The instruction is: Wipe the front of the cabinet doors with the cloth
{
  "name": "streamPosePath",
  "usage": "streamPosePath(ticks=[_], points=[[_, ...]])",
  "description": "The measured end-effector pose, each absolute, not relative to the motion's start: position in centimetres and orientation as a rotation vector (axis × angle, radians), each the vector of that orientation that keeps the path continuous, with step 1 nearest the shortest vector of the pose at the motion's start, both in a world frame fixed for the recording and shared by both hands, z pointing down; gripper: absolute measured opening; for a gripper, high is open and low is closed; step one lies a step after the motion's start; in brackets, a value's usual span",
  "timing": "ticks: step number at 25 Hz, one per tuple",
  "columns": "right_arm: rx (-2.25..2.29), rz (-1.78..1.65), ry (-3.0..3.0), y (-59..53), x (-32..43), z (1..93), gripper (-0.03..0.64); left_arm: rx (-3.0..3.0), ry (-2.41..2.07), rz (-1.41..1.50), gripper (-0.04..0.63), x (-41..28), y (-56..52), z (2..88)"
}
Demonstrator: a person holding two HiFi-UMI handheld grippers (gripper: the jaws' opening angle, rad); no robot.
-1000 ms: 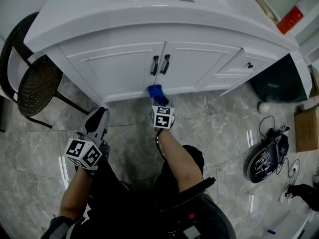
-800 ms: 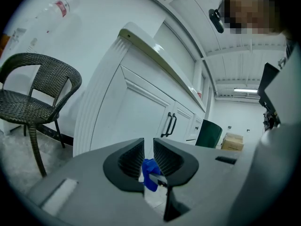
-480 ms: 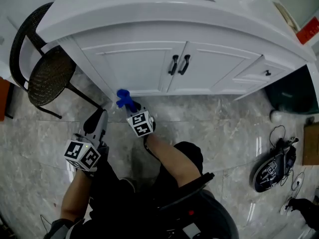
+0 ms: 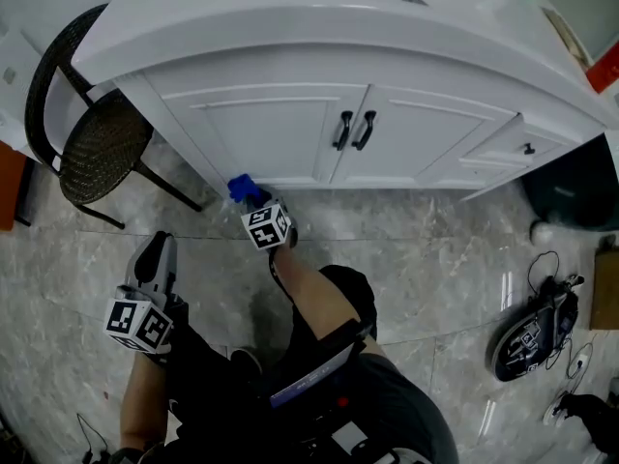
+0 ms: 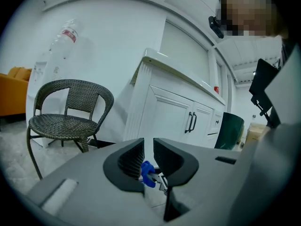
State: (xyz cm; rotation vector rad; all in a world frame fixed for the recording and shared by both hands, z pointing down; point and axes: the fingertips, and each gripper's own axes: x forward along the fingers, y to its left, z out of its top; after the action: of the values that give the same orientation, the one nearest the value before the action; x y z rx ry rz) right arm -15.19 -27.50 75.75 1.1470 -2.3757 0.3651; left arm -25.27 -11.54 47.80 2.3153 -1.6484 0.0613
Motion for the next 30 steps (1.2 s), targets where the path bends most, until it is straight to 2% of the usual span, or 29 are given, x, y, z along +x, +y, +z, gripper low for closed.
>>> streamPosePath(ticks=[16, 24, 30], points=[[1.664, 0.557, -1.947, -25.5, 10.6, 76.1, 0.052, 2.533, -1.284, -0.039, 0.063, -13.8, -15.1, 46.9], [1.677, 0.726, -2.028, -22.8, 11.5, 69.0, 0.052, 2.577, -1.205, -0.086, 0.063, -10.8, -15.8, 46.3], [1.595, 0.762, -2.412, -21.7, 8.6, 54.4, 0.052, 2.558, -1.277, -0.138, 0.063, -13.1, -17.1, 44.4]])
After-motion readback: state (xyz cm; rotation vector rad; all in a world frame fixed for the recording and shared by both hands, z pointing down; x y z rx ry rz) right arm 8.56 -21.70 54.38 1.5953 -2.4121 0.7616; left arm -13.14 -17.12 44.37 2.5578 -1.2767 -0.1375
